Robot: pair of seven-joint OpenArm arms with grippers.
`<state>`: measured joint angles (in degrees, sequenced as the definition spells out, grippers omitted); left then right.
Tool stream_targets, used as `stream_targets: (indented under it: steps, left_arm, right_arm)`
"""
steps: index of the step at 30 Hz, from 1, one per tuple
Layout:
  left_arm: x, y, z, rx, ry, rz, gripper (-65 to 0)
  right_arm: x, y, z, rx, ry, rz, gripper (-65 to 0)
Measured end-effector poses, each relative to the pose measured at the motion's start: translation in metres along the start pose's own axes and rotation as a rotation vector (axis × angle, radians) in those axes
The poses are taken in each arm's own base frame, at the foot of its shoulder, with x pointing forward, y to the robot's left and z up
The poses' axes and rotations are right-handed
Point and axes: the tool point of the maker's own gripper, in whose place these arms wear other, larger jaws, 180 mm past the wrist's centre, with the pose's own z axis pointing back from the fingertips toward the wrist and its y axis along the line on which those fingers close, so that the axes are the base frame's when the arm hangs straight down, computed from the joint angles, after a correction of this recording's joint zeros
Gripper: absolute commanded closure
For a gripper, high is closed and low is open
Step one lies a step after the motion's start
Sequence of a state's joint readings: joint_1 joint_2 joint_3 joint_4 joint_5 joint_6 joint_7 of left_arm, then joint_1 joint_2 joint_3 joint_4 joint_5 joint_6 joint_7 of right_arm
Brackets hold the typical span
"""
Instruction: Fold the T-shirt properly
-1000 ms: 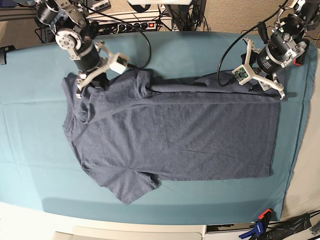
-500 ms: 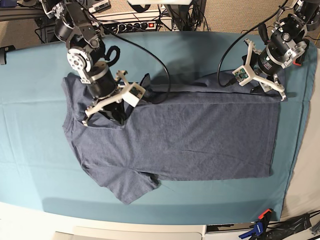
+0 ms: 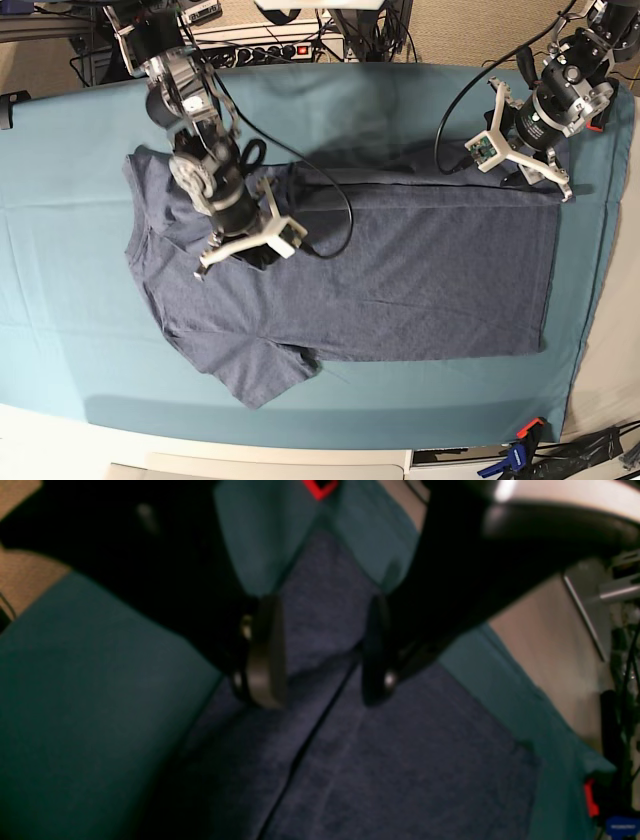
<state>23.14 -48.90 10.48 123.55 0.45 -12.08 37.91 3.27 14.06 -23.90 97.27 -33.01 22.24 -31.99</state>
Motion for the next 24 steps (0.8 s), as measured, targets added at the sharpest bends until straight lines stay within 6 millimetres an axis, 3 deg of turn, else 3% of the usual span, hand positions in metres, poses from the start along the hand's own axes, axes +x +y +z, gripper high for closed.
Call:
stream_targets:
  steps: [7, 12, 17, 23, 24]
  left_arm:
    - [0.000, 0.000, 0.000, -0.001, 0.000, 0.001, -27.0]
    - [0.000, 0.000, 0.000, 0.000, 0.000, 0.001, -27.0]
    - [0.000, 0.000, 0.000, 0.000, 0.000, 0.001, -27.0]
    - [0.000, 0.000, 0.000, -0.001, 0.000, 0.001, -27.0]
    - [0.000, 0.000, 0.000, 0.000, 0.000, 0.001, -27.0]
  right_arm:
    - [0.011, -0.010, -0.017, -0.002, -0.018, -0.042, 0.0]
    - [0.015, -0.010, -0.017, -0.004, -0.032, -0.054, 0.0]
    - [0.011, -0.028, -0.016, -0.107, -0.011, -0.115, 0.0]
    - [0.009, -0.026, -0.016, -0.096, -0.001, -0.132, 0.0]
    - [0.009, -0.025, -0.017, -0.092, 0.002, -0.138, -5.9]
